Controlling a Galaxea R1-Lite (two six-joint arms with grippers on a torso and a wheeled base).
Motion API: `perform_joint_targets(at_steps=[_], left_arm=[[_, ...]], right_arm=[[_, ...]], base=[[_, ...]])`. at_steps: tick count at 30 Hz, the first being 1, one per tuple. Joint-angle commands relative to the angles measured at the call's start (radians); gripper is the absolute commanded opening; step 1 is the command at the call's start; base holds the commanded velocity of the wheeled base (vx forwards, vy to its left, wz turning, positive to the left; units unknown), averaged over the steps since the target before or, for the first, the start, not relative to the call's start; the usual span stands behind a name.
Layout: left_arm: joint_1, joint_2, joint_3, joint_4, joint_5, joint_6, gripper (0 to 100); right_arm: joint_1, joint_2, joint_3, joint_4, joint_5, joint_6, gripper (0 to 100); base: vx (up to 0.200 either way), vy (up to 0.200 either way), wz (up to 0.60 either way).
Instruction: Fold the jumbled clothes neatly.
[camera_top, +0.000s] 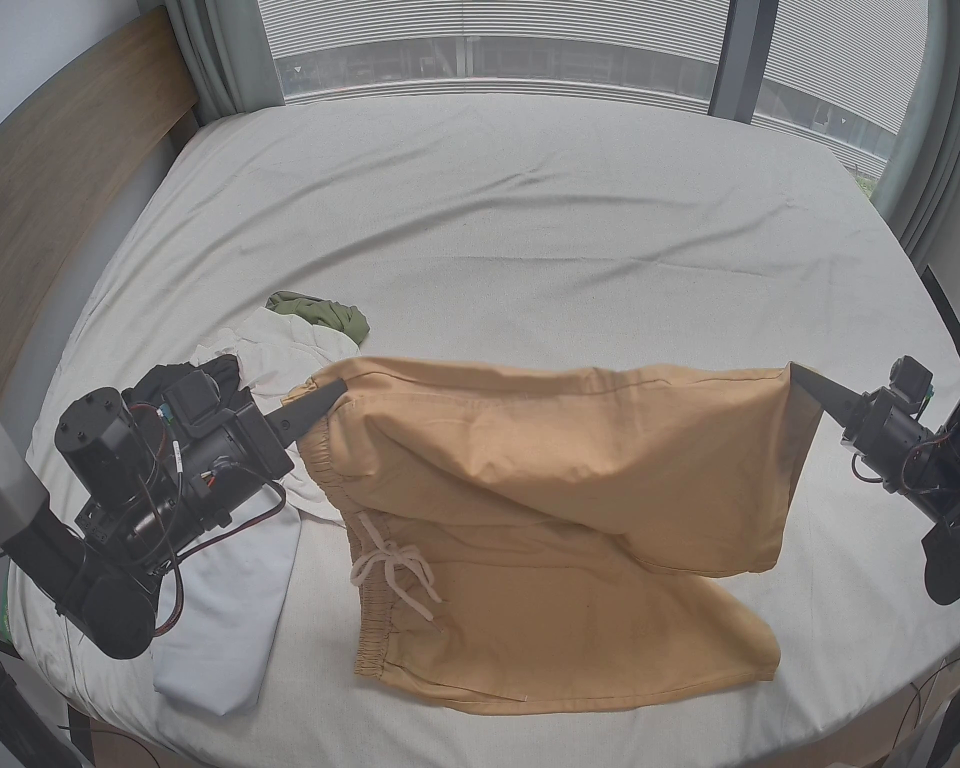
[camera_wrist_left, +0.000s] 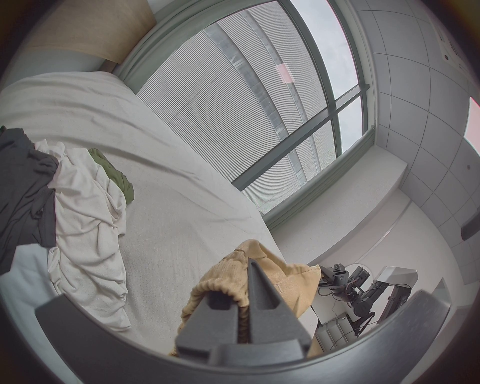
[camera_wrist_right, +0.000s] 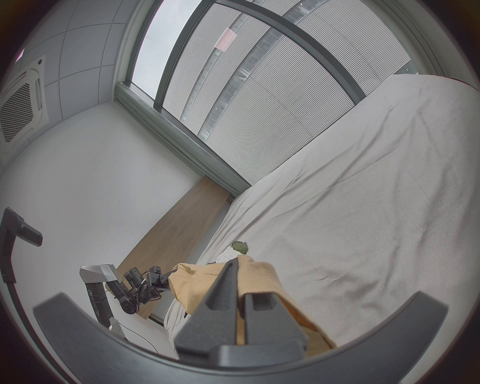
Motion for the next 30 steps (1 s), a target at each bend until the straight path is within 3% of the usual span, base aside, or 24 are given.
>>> perform_joint_targets(at_steps=[1, 30], left_arm=[[0.004, -0.014, -0.002, 0.0, 0.0, -0.001, 0], [0.005, -0.005, 0.001, 0.0, 0.0, 0.001, 0]], right_arm=[[-0.013, -0.002, -0.003, 0.0, 0.001, 0.0, 0], [-0.076, -0.032, -0.036, 0.0, 0.031, 0.037, 0]], base=[[0.0, 0.0, 0.0], [0.0, 0.0, 0.0]])
